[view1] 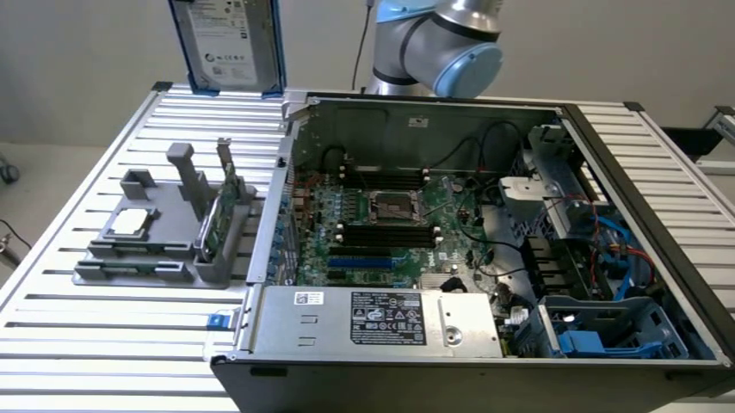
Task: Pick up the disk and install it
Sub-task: 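Pick up the disk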
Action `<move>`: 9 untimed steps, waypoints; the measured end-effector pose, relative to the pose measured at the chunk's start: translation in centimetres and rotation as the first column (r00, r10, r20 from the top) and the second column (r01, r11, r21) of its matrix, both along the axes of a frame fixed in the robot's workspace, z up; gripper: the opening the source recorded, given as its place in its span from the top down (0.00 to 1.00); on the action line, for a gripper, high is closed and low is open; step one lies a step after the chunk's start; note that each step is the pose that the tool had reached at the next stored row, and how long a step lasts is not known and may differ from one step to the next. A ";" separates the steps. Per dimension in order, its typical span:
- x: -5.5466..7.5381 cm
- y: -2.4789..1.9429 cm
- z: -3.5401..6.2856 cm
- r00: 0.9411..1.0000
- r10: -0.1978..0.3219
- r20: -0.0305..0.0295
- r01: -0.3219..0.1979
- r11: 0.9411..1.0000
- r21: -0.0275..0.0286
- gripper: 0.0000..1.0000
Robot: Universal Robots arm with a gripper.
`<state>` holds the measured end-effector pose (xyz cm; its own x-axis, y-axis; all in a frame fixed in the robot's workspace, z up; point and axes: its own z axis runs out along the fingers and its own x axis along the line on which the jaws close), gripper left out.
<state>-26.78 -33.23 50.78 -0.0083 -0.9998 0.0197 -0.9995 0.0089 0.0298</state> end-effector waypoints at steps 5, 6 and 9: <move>1.2 -0.64 0.18 1.000 0.000 0.000 0.000 1.000 0.000 0.67; 1.4 -0.78 0.22 1.000 0.000 0.000 0.000 1.000 0.000 0.67; 2.3 -1.24 0.25 1.000 0.000 0.000 0.000 1.000 0.000 0.67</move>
